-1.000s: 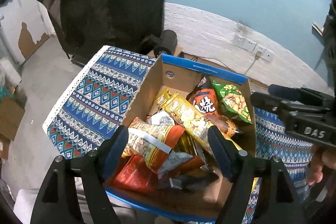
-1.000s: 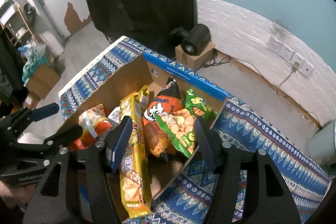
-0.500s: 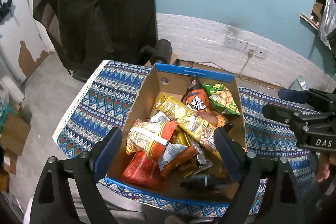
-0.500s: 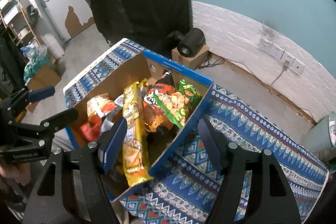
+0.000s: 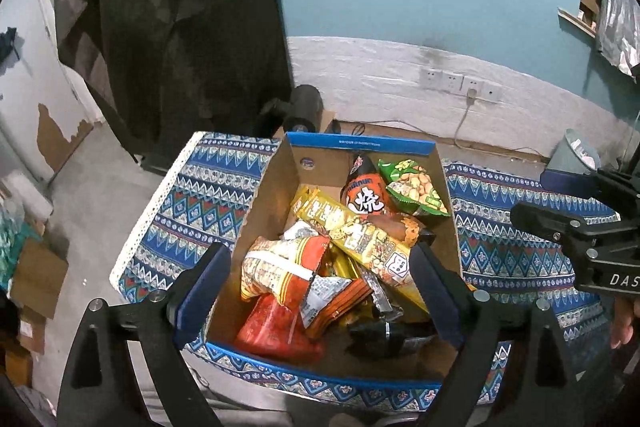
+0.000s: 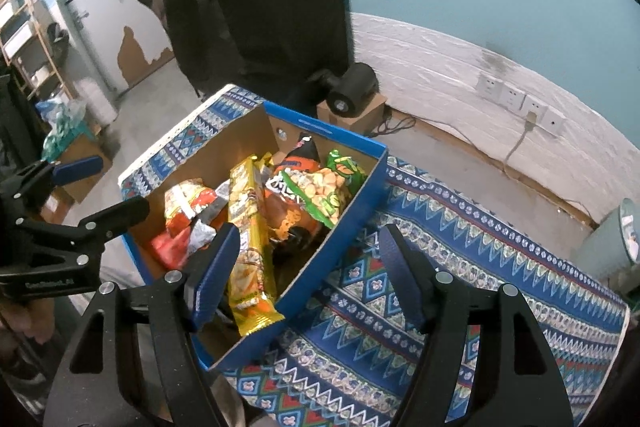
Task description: Organize snacks
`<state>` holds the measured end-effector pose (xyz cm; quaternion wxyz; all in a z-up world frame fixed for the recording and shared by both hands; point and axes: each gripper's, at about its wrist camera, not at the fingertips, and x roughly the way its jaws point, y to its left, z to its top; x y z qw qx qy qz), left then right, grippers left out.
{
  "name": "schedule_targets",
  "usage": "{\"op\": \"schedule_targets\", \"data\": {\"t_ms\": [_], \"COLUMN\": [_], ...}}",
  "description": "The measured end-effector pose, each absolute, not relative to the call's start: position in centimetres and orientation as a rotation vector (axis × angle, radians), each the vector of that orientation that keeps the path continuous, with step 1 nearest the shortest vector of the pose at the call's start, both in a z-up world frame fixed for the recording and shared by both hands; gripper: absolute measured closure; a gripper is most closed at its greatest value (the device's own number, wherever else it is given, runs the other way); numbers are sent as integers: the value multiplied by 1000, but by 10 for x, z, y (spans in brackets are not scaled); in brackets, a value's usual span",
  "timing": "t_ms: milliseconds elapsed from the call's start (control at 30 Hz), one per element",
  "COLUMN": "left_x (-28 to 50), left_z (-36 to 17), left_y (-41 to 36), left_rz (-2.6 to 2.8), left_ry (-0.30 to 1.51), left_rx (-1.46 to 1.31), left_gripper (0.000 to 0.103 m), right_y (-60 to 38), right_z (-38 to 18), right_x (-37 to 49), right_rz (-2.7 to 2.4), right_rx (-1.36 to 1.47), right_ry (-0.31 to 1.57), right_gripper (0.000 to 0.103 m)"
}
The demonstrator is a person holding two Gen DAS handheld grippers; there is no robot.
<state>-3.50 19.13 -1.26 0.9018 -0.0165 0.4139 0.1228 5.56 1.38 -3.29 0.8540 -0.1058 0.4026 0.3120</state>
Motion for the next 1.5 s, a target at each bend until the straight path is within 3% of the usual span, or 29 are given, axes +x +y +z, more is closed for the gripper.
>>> {"op": "schedule_targets", "data": {"t_ms": [1500], "left_x": [-33], "left_z": [-12], "left_y": [185], "left_rz": [259], "left_ry": [864], "left_rx": [-1], "left_gripper": [8], "right_y": [12], "right_z": [-41], "right_x": [55], "right_rz": [640], "right_rx": [-246], "right_ry": [860], "right_gripper": [31]}}
